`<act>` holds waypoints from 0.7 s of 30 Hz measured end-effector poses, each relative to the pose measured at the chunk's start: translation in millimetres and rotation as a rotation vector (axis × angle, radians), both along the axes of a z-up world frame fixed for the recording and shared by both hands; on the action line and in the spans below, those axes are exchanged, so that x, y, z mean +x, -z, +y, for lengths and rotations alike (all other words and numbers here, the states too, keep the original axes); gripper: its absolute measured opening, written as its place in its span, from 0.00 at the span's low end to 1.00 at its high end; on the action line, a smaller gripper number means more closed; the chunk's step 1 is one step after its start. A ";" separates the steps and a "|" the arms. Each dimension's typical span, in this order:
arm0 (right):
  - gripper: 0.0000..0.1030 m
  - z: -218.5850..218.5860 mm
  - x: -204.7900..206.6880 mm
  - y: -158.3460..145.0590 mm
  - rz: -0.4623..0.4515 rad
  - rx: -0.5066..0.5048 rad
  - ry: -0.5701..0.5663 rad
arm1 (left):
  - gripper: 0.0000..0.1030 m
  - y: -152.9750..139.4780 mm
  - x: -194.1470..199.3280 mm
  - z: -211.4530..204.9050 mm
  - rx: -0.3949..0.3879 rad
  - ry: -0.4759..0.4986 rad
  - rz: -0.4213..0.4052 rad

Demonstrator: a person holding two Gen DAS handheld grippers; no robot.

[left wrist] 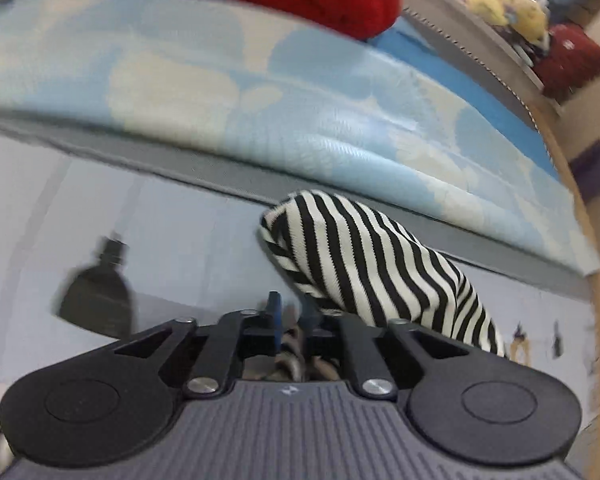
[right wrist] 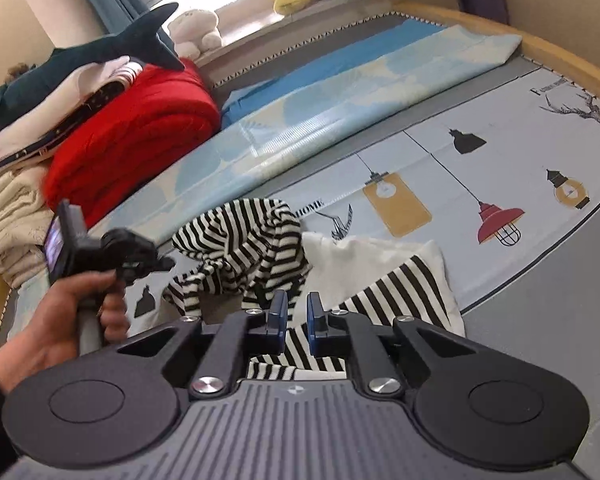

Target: Fold small clothes

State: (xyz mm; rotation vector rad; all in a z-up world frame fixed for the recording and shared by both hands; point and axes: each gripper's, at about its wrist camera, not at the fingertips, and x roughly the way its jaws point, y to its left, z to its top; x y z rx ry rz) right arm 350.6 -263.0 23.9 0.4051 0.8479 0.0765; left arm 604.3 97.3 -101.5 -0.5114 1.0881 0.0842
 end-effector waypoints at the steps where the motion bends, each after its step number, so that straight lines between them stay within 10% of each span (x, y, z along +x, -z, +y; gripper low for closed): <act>1: 0.11 -0.8 1.9 1.0 0.008 0.000 0.000 | 0.29 7.2 5.4 -0.5 -0.017 -0.006 0.017; 7: 0.11 -8.5 12.4 3.1 0.021 0.021 0.024 | 0.26 18.8 19.6 -5.7 -0.130 -0.062 -0.044; 9: 0.11 -8.7 13.7 5.7 0.030 0.019 0.030 | 0.01 14.5 23.5 -15.9 -0.038 -0.015 -0.026; 12: 0.11 -9.5 14.6 8.1 0.043 0.026 0.027 | 0.01 -10.5 14.3 -27.7 0.056 0.083 -0.087; 17: 0.11 -15.2 13.5 5.9 0.039 0.022 0.049 | 0.01 -94.2 -58.8 -56.2 0.291 0.380 -0.361; 21: 0.11 -23.7 9.3 3.9 0.035 0.028 0.070 | 0.01 -144.0 -171.9 -75.5 0.309 0.691 -0.510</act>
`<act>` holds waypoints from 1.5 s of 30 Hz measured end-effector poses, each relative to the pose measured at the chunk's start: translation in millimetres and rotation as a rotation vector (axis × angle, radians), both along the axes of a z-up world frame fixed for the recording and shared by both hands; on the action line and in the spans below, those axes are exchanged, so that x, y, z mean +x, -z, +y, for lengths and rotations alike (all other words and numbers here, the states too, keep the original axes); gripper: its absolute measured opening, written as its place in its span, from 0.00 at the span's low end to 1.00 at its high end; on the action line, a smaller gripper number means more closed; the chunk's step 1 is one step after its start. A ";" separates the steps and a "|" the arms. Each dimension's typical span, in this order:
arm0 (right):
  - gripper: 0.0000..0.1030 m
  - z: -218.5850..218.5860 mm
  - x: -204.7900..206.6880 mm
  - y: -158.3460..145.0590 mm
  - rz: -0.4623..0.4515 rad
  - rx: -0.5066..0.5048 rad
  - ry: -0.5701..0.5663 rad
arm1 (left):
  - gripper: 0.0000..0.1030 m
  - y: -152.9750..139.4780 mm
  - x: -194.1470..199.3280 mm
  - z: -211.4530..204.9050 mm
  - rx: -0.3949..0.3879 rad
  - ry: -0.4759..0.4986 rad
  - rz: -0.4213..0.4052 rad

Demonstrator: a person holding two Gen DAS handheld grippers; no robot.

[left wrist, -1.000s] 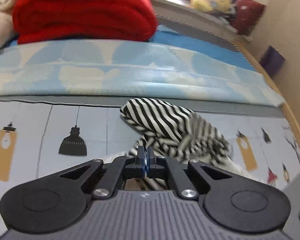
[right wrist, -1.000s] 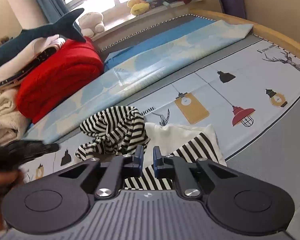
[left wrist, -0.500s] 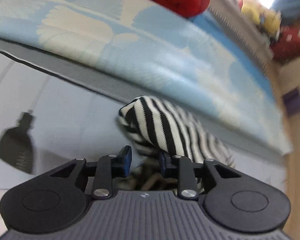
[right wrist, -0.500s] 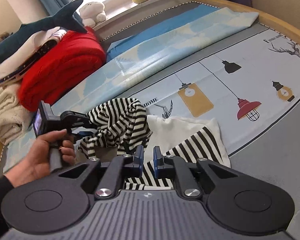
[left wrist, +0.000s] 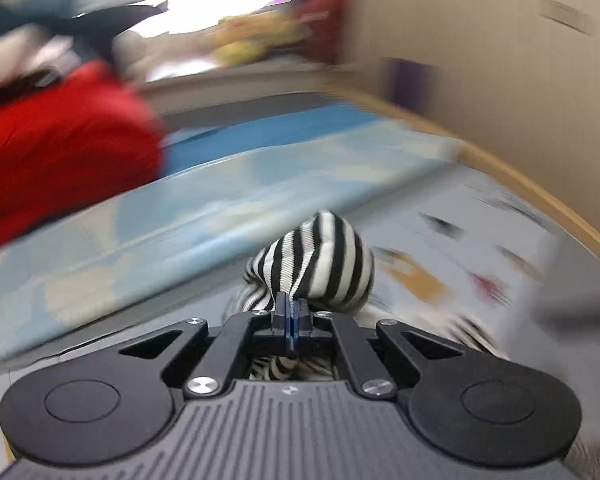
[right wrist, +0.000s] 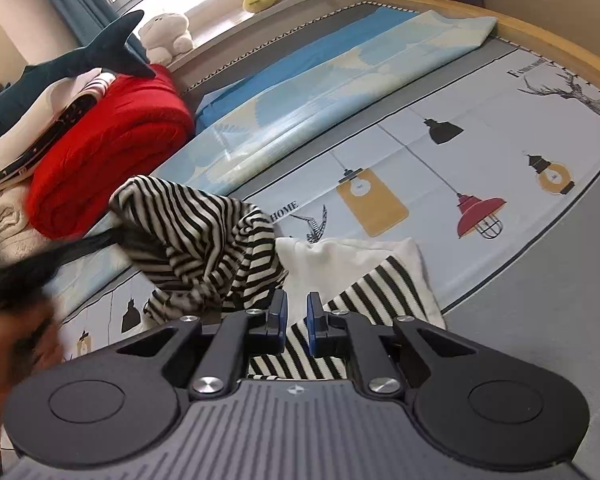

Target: Fold small clothes

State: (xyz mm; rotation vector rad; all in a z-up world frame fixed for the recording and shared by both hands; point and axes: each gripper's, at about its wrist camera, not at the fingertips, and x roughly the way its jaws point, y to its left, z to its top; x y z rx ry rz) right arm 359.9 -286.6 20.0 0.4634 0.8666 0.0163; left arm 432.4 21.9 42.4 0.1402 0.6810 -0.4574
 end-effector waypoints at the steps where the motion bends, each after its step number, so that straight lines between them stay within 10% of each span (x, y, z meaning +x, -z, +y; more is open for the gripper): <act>1: 0.11 -2.2 -1.3 -0.3 -0.001 0.002 0.004 | 0.01 -6.9 -33.6 -3.0 0.013 0.079 -0.004; 8: 0.11 -12.8 -17.8 -5.0 -0.011 0.033 0.036 | 0.07 11.0 -205.9 -3.0 0.124 0.380 0.160; 11: 0.11 -11.9 -26.0 -3.1 -0.011 0.027 0.028 | 0.19 27.0 -226.4 14.1 0.085 0.301 0.197; 18: 0.11 -13.1 -29.0 24.4 0.073 0.036 0.001 | 0.22 73.5 -166.8 83.6 -0.193 -0.236 0.348; 27: 0.26 7.0 -21.8 99.9 0.313 0.126 -0.119 | 0.44 126.2 -115.1 113.2 -0.398 -0.501 0.605; 37: 0.24 26.9 -14.7 105.7 0.284 0.061 -0.132 | 0.42 133.0 -81.3 102.4 -0.521 -0.467 0.603; 40: 0.02 34.3 -16.5 106.5 0.273 0.020 -0.181 | 0.37 140.2 -79.6 84.7 -0.353 -0.464 0.638; 45: 0.02 21.9 -21.6 102.7 0.225 0.041 -0.113 | 0.37 150.0 -79.4 82.2 -0.400 -0.444 0.643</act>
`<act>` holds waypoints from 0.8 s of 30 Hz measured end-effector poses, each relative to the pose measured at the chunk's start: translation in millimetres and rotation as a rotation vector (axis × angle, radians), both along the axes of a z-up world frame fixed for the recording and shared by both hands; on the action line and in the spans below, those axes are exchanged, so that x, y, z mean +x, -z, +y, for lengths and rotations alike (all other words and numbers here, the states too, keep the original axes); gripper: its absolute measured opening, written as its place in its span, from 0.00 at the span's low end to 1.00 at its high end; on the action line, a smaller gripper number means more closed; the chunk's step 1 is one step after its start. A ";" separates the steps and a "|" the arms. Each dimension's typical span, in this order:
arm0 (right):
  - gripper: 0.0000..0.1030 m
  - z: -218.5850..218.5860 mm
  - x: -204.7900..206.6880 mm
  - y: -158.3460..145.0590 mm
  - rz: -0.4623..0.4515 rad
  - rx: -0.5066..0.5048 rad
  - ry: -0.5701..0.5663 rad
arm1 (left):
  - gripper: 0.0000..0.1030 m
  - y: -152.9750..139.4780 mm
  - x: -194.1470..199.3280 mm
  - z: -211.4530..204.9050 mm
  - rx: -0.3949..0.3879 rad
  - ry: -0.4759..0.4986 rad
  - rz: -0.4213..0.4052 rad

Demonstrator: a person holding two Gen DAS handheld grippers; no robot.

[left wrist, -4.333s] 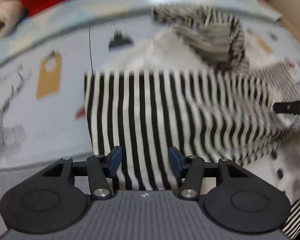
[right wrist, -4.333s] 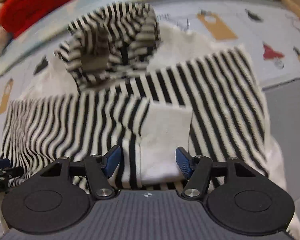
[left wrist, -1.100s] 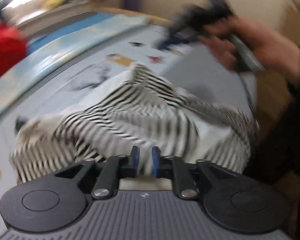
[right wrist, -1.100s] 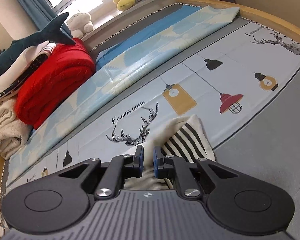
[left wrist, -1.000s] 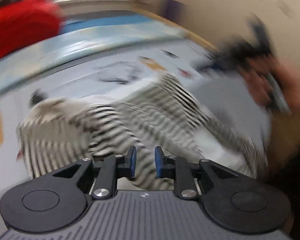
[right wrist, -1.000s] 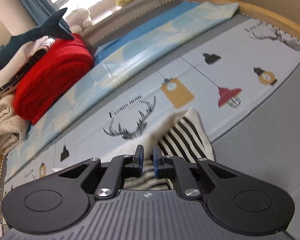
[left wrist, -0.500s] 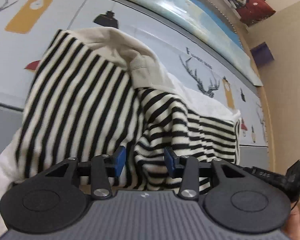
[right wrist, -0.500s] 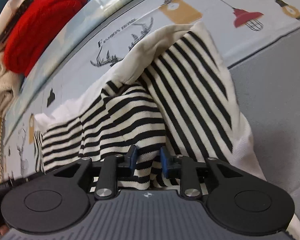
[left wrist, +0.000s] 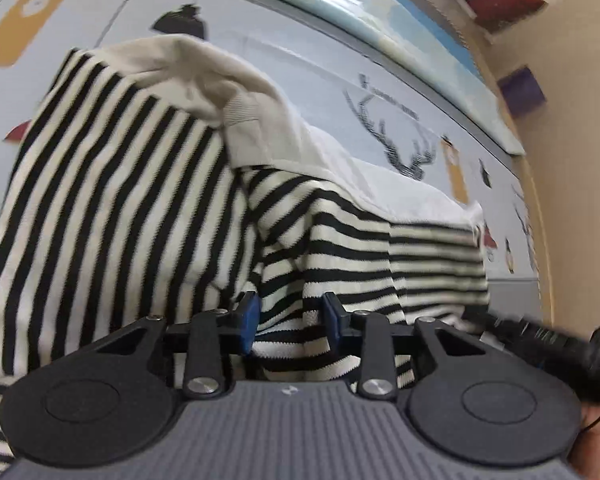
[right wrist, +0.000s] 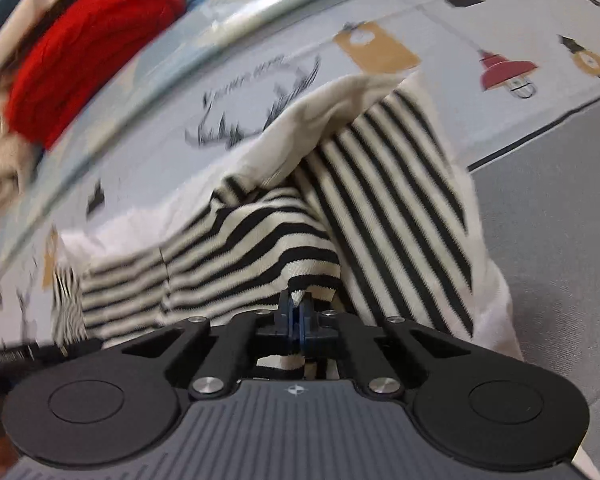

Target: Fold small clothes

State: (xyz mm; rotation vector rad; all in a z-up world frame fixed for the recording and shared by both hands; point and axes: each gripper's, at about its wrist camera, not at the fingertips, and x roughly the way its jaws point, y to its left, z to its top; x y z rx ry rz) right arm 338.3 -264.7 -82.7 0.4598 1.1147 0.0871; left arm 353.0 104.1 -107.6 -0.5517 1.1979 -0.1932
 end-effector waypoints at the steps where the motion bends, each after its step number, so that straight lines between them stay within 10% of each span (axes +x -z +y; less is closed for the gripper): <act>1: 0.02 -4.3 -1.5 -4.5 -0.024 0.022 0.022 | 0.34 -0.2 -0.1 -2.2 0.004 0.024 -0.008; 4: 0.02 -11.7 -4.5 -21.8 -0.092 0.095 0.041 | 0.05 -5.8 -2.6 1.7 -0.011 0.016 -0.049; 13: 0.02 -36.5 -11.0 -65.1 -0.317 0.326 0.092 | 0.04 -113.5 -27.7 47.4 -0.099 -0.087 -0.450; 16: 0.02 -39.9 -21.2 -91.0 -0.445 0.354 0.034 | 0.04 -106.4 -38.6 48.3 -0.058 -0.035 -0.414; 18: 0.02 -35.6 -22.3 -81.8 -0.349 0.272 -0.018 | 0.05 -80.2 -40.2 44.8 -0.009 0.027 -0.295; 21: 0.02 -33.0 -22.1 -14.7 0.031 0.100 -0.038 | 0.05 -25.8 -43.1 29.7 0.084 0.154 -0.044; 24: 0.05 -40.7 -31.1 29.3 0.214 0.015 -0.008 | 0.12 -24.5 -45.9 35.4 0.130 0.135 -0.026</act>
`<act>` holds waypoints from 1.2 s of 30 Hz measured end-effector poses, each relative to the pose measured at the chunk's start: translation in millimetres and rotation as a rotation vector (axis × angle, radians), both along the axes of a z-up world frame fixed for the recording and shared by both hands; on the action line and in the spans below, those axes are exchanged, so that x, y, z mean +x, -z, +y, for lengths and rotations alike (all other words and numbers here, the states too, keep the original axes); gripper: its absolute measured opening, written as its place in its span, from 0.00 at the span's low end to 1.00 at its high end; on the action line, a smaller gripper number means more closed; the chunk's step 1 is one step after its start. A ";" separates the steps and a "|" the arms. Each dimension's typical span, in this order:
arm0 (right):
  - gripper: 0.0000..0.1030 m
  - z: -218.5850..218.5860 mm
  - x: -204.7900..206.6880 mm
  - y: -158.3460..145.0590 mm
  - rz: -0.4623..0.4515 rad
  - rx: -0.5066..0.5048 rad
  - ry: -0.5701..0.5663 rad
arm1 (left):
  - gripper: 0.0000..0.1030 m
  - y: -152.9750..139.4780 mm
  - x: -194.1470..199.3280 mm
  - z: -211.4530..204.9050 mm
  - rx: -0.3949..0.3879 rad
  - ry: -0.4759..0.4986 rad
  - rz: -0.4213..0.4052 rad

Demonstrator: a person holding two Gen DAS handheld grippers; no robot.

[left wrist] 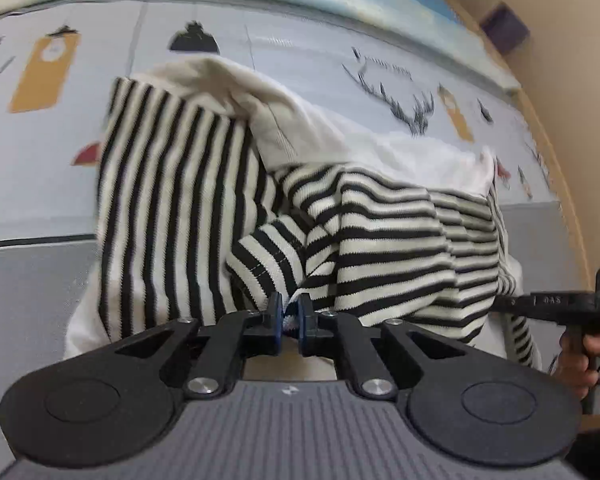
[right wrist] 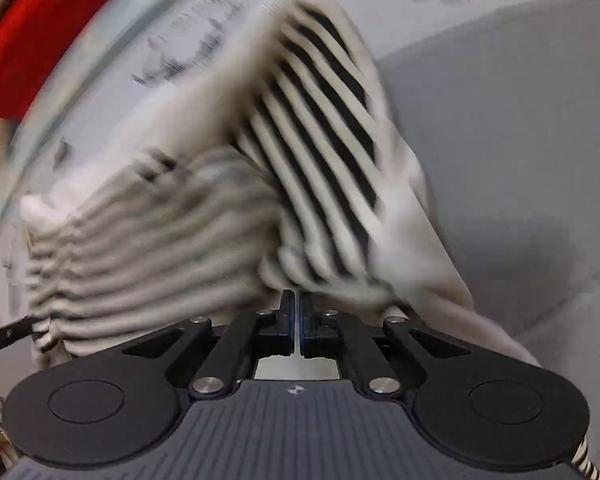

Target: Fold small clothes

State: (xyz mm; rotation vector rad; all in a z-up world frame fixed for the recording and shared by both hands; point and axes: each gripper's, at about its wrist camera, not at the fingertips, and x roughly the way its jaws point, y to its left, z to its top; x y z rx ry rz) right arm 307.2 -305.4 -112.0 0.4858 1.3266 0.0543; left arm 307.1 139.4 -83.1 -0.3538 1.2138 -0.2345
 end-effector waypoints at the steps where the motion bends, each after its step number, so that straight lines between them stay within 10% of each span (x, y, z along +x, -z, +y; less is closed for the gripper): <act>1: 0.05 -1.6 -0.1 -3.2 -0.025 0.034 0.003 | 0.23 -5.3 -0.6 7.6 -0.045 -0.034 -0.009; 4: 0.18 -5.0 0.7 -23.7 -0.145 0.122 0.010 | 0.63 -14.3 -3.3 19.8 -0.093 -0.132 -0.031; 7: 0.46 -1.9 7.3 -27.1 -0.173 0.137 0.023 | 0.65 2.2 2.0 16.4 -0.093 -0.172 0.018; 10: 0.44 7.2 13.8 -13.3 -0.125 0.078 0.000 | 0.58 19.8 9.0 8.6 -0.129 -0.164 0.059; 11: 0.41 11.5 16.0 -8.7 -0.114 0.072 -0.002 | 0.35 21.5 10.0 3.2 -0.115 -0.156 0.053; 13: 0.01 18.4 17.3 -4.8 -0.128 0.072 -0.008 | 0.10 20.5 14.8 -4.3 -0.085 -0.103 0.039; 19: 0.01 22.7 12.1 -53.1 -0.367 -0.086 -0.030 | 0.08 2.5 2.2 -0.9 -0.012 -0.078 -0.065; 22: 0.01 13.5 13.8 -24.2 -0.224 -0.072 -0.019 | 0.10 29.0 -3.1 -8.5 0.090 -0.066 0.032; 25: 0.07 17.1 6.3 -15.5 -0.175 -0.091 -0.048 | 0.11 -10.4 -12.8 -10.2 0.168 -0.100 -0.154; 29: 0.07 25.0 -16.3 -53.8 -0.353 -0.187 -0.098 | 0.17 -31.8 -32.8 -34.4 0.191 0.004 -0.339; 33: 0.07 30.1 -21.5 -56.9 -0.431 -0.092 -0.167 | 0.17 -2.2 -38.4 -57.7 0.215 0.093 -0.296; 36: 0.07 40.5 -18.4 -25.4 -0.292 -0.084 -0.271 | 0.16 42.1 -34.5 -57.2 0.406 0.126 -0.077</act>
